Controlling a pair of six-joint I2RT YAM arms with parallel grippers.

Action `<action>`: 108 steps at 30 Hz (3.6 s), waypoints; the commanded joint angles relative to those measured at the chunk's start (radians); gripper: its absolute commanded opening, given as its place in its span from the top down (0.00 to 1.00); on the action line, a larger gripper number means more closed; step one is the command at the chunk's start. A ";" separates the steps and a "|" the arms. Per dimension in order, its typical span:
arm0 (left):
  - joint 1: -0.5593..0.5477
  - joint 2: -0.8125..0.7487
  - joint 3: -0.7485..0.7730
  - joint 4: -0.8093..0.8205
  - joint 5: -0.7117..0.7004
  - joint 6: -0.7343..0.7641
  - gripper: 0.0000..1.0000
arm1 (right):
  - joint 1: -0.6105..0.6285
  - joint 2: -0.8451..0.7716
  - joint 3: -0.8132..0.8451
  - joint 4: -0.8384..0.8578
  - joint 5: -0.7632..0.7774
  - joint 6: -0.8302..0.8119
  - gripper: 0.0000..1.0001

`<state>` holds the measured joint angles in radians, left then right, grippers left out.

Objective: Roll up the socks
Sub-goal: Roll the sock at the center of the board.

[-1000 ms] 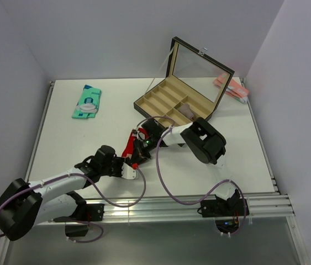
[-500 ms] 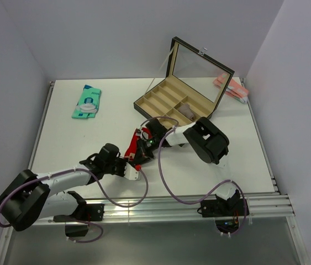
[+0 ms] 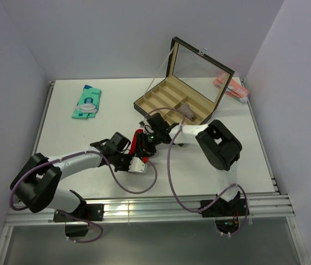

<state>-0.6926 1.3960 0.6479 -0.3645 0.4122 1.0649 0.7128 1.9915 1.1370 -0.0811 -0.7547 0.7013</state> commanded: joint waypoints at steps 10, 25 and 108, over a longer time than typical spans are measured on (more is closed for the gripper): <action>-0.002 0.118 0.177 -0.470 0.194 -0.083 1.00 | -0.058 -0.322 -0.225 0.078 0.438 0.112 0.51; 0.094 0.405 0.395 -0.763 0.413 0.032 1.00 | 0.143 -0.873 -0.552 0.170 0.982 0.031 0.50; 0.225 0.804 0.726 -1.007 0.586 0.007 0.84 | 0.657 -0.287 -0.302 0.205 1.092 -0.470 0.95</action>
<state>-0.4862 2.2673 1.3380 -1.4185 0.9131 1.0508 1.4170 1.7477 0.8726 0.0704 0.4347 0.1585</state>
